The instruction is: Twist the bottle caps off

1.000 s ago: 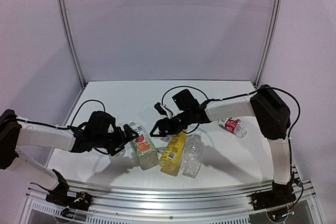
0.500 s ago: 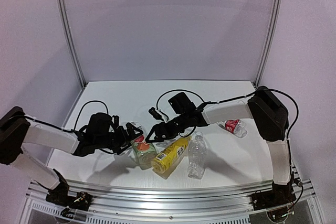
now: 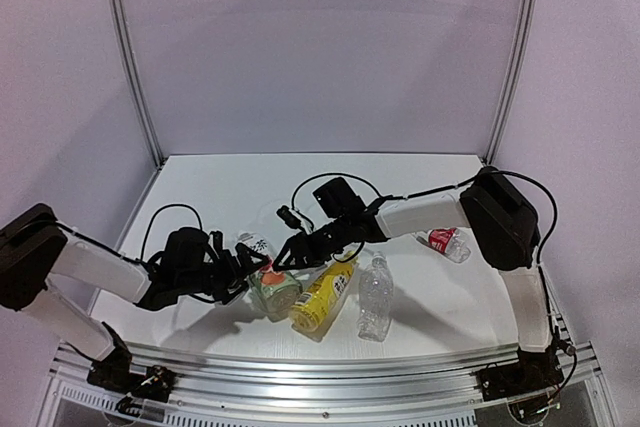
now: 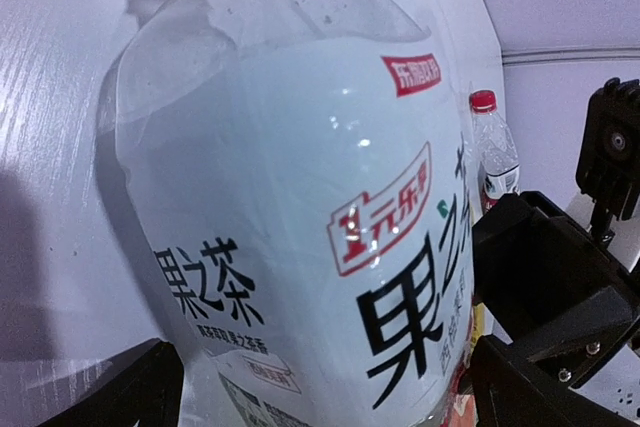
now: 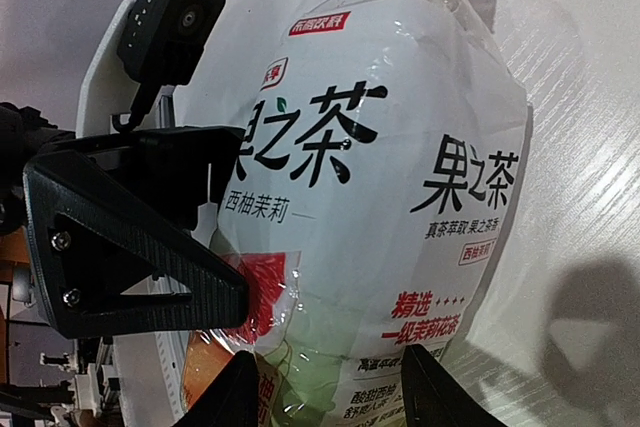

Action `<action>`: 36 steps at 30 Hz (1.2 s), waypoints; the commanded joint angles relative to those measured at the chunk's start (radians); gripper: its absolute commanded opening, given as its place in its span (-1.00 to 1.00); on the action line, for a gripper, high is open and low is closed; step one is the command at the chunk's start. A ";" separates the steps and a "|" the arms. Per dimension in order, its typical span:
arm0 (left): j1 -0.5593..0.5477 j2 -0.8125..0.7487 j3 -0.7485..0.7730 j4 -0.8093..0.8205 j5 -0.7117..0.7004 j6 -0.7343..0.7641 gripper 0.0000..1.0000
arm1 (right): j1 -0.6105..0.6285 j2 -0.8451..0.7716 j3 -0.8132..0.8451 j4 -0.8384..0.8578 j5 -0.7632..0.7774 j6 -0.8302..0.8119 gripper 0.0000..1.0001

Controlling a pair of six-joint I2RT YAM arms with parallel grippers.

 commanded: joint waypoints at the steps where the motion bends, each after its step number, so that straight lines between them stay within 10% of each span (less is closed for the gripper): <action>1: -0.003 0.032 -0.051 0.148 -0.024 -0.006 0.97 | -0.026 0.050 -0.050 0.024 -0.029 0.068 -0.02; 15: 0.040 0.439 -0.039 0.792 0.049 -0.111 0.97 | -0.054 0.089 -0.084 0.147 -0.150 0.167 -0.06; 23: 0.069 0.526 -0.020 0.857 0.122 -0.118 0.20 | -0.054 0.030 -0.104 0.116 -0.105 0.128 0.03; 31: 0.123 0.269 -0.088 0.587 0.194 0.019 -0.22 | -0.057 -0.159 -0.113 -0.085 0.062 -0.005 0.44; 36: 0.036 -0.243 0.038 -0.178 0.040 0.451 -0.16 | -0.058 -0.358 -0.132 -0.206 0.271 -0.089 0.59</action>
